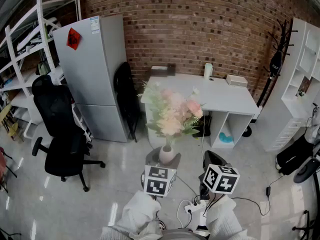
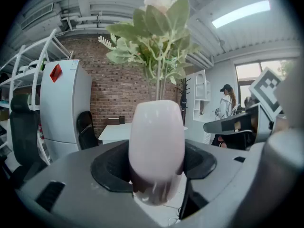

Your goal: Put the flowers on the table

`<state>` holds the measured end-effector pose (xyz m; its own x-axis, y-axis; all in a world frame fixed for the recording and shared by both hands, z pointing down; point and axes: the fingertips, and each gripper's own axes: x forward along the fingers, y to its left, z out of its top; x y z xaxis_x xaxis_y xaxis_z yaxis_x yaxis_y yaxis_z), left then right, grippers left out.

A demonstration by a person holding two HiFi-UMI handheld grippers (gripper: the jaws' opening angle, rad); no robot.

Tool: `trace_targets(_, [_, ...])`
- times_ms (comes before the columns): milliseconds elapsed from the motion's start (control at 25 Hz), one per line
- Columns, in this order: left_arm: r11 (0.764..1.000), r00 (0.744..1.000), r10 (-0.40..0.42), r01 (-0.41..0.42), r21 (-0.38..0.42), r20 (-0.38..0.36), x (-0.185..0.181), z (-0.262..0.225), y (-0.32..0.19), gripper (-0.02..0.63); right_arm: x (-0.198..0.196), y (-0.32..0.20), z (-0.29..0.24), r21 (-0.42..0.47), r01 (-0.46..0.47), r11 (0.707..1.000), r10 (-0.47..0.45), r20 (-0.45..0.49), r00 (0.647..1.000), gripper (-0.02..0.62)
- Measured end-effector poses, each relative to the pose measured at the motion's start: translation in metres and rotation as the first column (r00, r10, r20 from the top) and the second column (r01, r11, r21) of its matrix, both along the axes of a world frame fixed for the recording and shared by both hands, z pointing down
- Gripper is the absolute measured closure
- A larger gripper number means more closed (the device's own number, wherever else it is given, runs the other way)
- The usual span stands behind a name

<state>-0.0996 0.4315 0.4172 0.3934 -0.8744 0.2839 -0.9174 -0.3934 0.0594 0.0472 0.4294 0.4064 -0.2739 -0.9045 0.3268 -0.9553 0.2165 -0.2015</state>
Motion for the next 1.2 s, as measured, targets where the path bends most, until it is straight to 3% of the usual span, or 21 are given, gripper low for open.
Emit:
trace_targets(400, [1.000, 1.000, 0.010, -0.010, 0.012, 0.001, -0.005, -0.003, -0.001, 0.322, -0.002, -0.001, -0.001, 0.004, -0.010, 1.000, 0.010, -0.001, 1.000, 0.572])
trace_targets(720, [0.999, 1.000, 0.028, -0.028, 0.020, 0.000, -0.019, 0.001, -0.008, 0.321, -0.007, 0.000, 0.000, 0.020, -0.052, 0.998, 0.051, 0.054, 0.997, 0.572])
trace_targets(920, [1.000, 1.000, 0.008, -0.008, -0.008, -0.020, -0.022, 0.013, -0.011, 0.321, 0.009, 0.007, 0.013, -0.016, -0.077, 0.997, 0.078, 0.050, 0.996, 0.572])
trace_targets(1200, [0.999, 1.000, 0.028, -0.028, -0.016, -0.007, -0.022, 0.020, -0.023, 0.322, 0.001, -0.003, 0.025, -0.048, -0.080, 0.996, 0.084, 0.072, 0.994, 0.572])
